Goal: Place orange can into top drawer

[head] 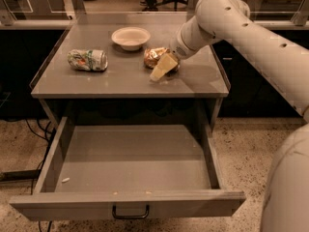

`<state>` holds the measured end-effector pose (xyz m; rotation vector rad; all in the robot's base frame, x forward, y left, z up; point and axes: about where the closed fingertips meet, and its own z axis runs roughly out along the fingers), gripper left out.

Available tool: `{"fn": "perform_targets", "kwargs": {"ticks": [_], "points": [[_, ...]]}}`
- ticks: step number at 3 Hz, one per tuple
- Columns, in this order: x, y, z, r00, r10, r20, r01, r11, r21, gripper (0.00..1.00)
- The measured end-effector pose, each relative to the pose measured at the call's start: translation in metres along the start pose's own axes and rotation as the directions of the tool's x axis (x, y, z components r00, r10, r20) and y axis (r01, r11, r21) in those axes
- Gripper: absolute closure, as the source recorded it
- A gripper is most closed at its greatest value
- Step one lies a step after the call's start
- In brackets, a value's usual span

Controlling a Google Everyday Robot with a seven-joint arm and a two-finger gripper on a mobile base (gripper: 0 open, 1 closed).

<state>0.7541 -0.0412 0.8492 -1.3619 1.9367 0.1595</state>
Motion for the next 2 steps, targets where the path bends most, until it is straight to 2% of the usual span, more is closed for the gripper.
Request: {"fn": "perform_targets", "kwargs": {"ticks": [1, 2], "points": [[0.0, 0.0, 0.0, 1.0, 0.0, 0.0, 0.0, 1.0, 0.0, 0.19], [0.0, 0.0, 0.0001, 1.0, 0.0, 0.0, 0.0, 1.0, 0.0, 0.51]]}}
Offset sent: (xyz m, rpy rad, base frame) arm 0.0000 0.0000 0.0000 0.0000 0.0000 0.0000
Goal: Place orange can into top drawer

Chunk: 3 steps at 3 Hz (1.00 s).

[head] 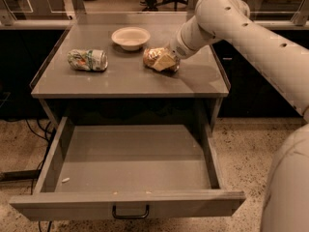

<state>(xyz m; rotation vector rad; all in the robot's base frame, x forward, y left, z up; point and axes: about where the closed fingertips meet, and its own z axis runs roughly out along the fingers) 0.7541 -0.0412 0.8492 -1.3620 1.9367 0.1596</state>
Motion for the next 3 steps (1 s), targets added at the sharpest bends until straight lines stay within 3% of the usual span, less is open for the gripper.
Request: {"fn": "perform_targets", "kwargs": {"ticks": [2, 3], "points": [[-0.0001, 0.0002, 0.0002, 1.0, 0.0, 0.0, 0.0, 1.0, -0.001, 0.97], [-0.0003, 0.0008, 0.0007, 1.0, -0.001, 0.0, 0.001, 1.0, -0.003, 1.0]]}}
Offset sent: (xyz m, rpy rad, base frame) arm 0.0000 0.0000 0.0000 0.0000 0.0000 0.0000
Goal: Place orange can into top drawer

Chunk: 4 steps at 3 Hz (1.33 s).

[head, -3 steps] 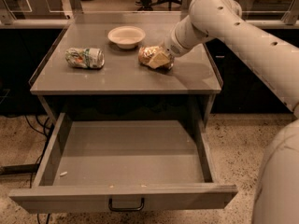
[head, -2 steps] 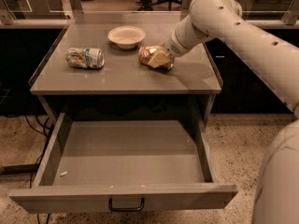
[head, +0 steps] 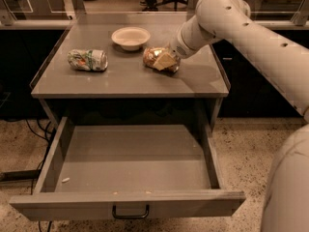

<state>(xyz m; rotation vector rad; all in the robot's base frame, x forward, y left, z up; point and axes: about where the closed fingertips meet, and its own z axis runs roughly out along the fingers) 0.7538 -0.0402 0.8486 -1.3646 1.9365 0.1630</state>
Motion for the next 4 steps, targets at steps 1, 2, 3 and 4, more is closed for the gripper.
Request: {"fn": "perform_targets", "kwargs": {"ticks": [1, 2, 3, 4], "points": [[0.0, 0.001, -0.007, 1.0, 0.013, 0.012, -0.013, 0.9999, -0.01, 1.0], [0.0, 0.001, -0.025, 0.998, 0.047, 0.047, -0.046, 0.9987, -0.024, 1.0], [-0.012, 0.004, -0.056, 0.995, 0.047, 0.085, -0.044, 0.9986, -0.03, 1.0], [-0.021, 0.017, -0.108, 0.995, 0.036, 0.09, -0.035, 0.9993, -0.015, 1.0]]}}
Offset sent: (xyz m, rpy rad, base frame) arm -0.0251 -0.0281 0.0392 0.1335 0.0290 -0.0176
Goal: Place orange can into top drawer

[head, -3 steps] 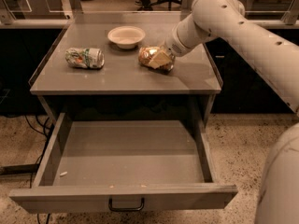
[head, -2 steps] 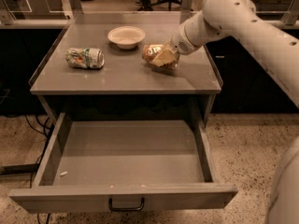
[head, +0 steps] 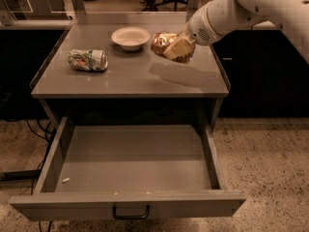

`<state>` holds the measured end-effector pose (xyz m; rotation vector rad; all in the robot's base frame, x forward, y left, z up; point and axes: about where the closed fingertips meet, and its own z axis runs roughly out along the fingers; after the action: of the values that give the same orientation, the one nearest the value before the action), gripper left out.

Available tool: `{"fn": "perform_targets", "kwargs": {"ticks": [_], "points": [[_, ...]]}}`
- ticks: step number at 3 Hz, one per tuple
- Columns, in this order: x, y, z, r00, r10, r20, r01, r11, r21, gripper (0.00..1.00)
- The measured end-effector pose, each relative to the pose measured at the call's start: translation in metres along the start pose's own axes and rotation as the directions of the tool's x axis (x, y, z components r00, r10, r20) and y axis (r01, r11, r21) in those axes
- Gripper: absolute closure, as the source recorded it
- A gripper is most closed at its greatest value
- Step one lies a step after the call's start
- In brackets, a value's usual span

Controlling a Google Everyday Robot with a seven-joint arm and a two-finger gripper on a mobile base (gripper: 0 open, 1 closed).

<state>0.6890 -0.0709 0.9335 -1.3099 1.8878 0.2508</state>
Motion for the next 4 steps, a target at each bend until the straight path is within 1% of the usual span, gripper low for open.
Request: {"fn": "perform_targets", "kwargs": {"ticks": [1, 2, 3, 4], "points": [[0.007, 0.02, -0.032, 1.0, 0.023, -0.017, -0.023, 0.9997, 0.009, 1.0], [0.015, 0.054, -0.059, 0.996, 0.092, 0.005, -0.092, 0.9956, 0.018, 1.0], [0.046, 0.103, -0.071, 0.98, 0.197, -0.016, -0.197, 0.9803, 0.008, 1.0], [0.046, 0.104, -0.071, 0.98, 0.197, -0.016, -0.197, 0.9803, 0.008, 1.0]]}}
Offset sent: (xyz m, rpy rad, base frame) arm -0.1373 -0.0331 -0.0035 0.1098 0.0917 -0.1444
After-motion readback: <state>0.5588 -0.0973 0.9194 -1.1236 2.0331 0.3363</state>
